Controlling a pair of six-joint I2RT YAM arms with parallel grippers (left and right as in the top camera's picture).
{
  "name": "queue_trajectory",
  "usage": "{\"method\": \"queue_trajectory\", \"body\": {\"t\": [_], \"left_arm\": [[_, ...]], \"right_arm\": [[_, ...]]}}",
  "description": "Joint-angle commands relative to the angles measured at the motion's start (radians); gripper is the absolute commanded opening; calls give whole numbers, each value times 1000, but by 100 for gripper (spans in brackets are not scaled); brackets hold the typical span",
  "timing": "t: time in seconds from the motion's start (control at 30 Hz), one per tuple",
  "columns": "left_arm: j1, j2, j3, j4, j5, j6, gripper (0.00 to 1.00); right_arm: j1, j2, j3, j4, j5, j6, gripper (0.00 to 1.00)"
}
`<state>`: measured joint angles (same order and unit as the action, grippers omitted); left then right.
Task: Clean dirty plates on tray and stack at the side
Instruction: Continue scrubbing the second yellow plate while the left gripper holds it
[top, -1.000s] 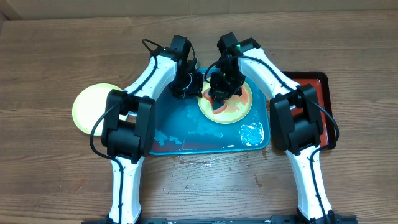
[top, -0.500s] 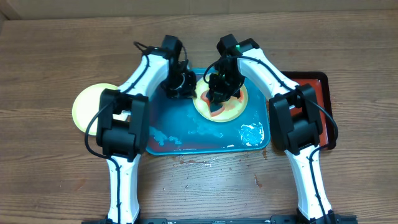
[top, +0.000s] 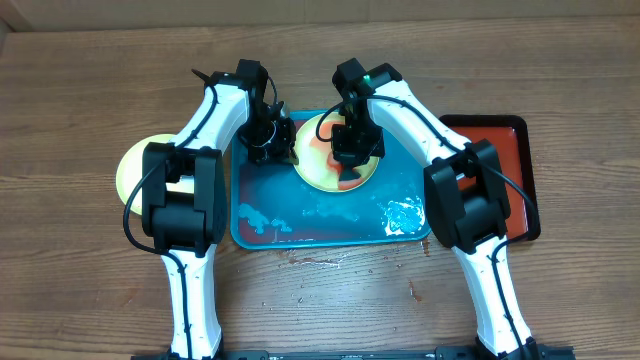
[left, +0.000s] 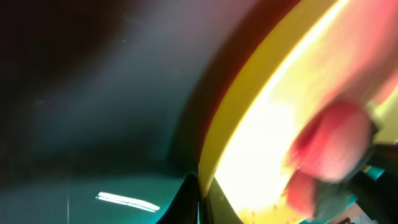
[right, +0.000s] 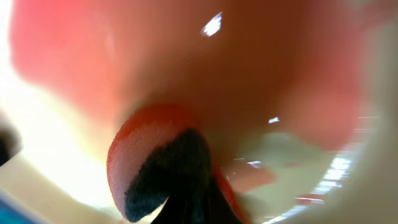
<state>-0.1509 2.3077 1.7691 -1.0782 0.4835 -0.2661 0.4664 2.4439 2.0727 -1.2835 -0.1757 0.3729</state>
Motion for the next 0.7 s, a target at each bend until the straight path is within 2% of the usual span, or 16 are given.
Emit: {"method": "queue_trajectory", "body": {"t": [0.0, 0.17, 0.27, 0.4, 0.67], "left_arm": [[11, -4, -12, -21, -66, 43, 4], [11, -4, -12, -23, -64, 45, 4], [10, -4, -12, -27, -63, 54, 4], [10, -4, -12, -28, -63, 58, 4], [10, -4, -12, -28, -63, 58, 4]], "right_arm": [[-37, 56, -16, 17, 445, 25, 4], [-37, 56, -10, 55, 565, 19, 4], [-36, 57, -10, 136, 519, -65, 4], [-35, 63, -10, 232, 307, -166, 4], [-35, 127, -14, 332, -149, -173, 4]]}}
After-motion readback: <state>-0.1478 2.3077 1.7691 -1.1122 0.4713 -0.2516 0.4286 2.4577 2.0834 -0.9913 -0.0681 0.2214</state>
